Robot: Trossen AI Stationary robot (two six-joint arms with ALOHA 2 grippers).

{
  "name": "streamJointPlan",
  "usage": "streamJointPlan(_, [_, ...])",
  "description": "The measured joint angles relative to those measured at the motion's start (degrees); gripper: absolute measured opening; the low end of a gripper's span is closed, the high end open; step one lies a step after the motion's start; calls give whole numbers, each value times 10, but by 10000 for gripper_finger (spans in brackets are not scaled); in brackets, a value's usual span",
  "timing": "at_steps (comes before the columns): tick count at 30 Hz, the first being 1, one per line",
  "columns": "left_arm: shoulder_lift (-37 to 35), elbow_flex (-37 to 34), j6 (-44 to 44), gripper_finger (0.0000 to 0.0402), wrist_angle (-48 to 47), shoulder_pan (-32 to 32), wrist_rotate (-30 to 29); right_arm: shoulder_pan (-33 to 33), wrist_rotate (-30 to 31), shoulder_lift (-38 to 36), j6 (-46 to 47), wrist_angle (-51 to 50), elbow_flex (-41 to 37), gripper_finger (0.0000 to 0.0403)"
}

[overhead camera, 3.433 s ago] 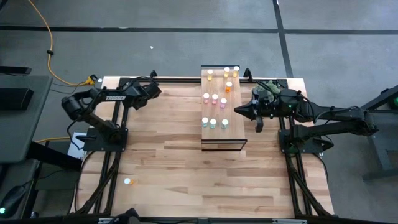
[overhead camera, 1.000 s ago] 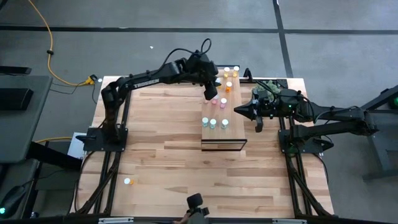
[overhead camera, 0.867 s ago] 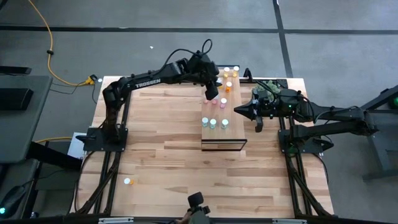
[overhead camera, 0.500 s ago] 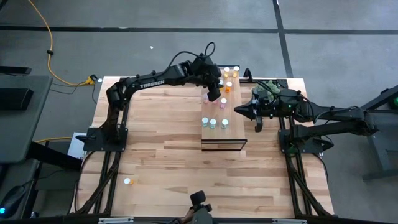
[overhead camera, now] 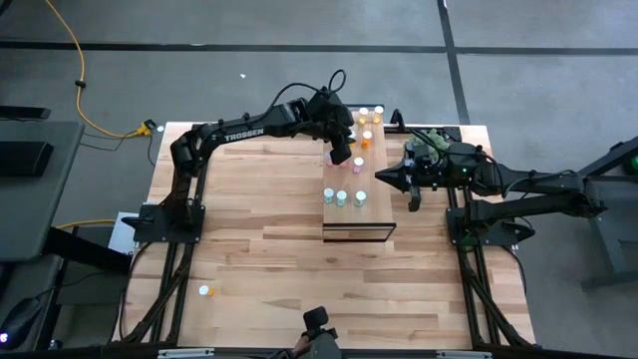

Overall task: Pick and place medicine bottles onto shelf by color
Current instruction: Put the top orange pill bottle on the shelf aligned with the other orange pill bottle

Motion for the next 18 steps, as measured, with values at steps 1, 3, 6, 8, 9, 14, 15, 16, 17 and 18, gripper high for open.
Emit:
streamJointPlan(1, [0, 0, -2, 102, 0, 0, 0, 0, 0, 0, 0, 0, 0, 0])
streamJointPlan(3, [0, -1, -1, 102, 1, 1, 0, 0, 0, 0, 0, 0, 0, 0])
streamJointPlan(6, [0, -2, 5, 102, 0, 1, -2, 0, 0, 0, 0, 0, 0, 0])
streamJointPlan(8, [0, -2, 8, 102, 1, 1, -3, 0, 0, 0, 0, 0, 0, 0])
streamJointPlan(9, [0, -2, 8, 102, 1, 1, -3, 0, 0, 0, 0, 0, 0, 0])
streamJointPlan(14, [8, -2, 7, 102, 8, -1, 0, 0, 0, 0, 0, 0, 0, 0])
streamJointPlan(15, [11, -2, 2, 102, 3, -1, 1, 0, 0, 0, 0, 0, 0, 0])
streamJointPlan(16, [13, -3, -1, 102, 3, -1, 2, 0, 0, 0, 0, 0, 0, 0])
streamJointPlan(17, [16, -3, -1, 102, 5, -1, 1, 0, 0, 0, 0, 0, 0, 0])
streamJointPlan(18, [19, -2, -1, 102, 8, -3, -1, 0, 0, 0, 0, 0, 0, 0])
